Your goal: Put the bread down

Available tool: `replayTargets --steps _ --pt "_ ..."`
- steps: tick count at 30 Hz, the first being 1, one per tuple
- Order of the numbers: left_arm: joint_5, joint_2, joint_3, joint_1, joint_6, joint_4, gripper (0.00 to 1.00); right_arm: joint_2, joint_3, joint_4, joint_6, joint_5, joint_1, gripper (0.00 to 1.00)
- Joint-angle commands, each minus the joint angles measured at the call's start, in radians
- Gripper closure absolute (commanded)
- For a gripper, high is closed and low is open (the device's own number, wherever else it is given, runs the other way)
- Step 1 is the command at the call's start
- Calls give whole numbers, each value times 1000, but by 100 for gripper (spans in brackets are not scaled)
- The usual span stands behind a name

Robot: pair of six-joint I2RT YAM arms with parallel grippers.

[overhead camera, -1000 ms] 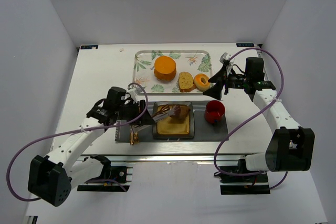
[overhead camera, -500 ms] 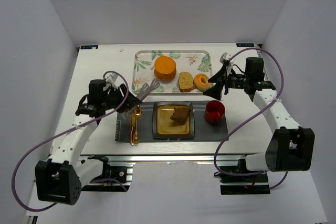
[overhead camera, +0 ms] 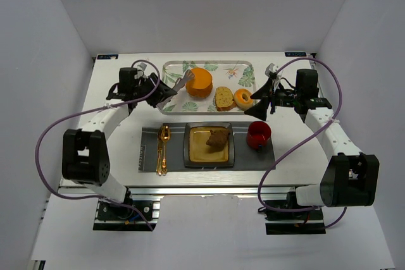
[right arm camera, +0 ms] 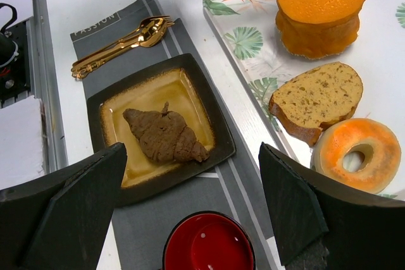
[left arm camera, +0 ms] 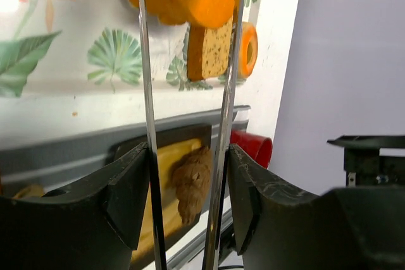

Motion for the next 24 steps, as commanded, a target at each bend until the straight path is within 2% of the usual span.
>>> replayTargets --steps 1,8,10,12,13,15,20,24 --pt "18 42 71 3 -21 29 41 -35 -13 43 7 -18 3 11" --pt "90 114 100 3 -15 30 55 -32 -9 45 7 -10 3 11" --pt "113 114 88 3 -7 39 65 -29 -7 45 10 -10 3 10" --pt "143 107 69 3 -7 68 70 -24 -4 46 19 -10 3 11" --pt "157 104 63 3 -8 72 76 -21 -2 48 20 -10 3 11" --pt "177 76 36 5 -14 121 86 -19 -1 45 22 -9 3 11" --pt "179 -76 -60 58 -151 338 100 -24 7 25 7 -4 3 11" --pt "188 -209 -70 97 -153 268 100 -26 7 22 11 -5 3 11"
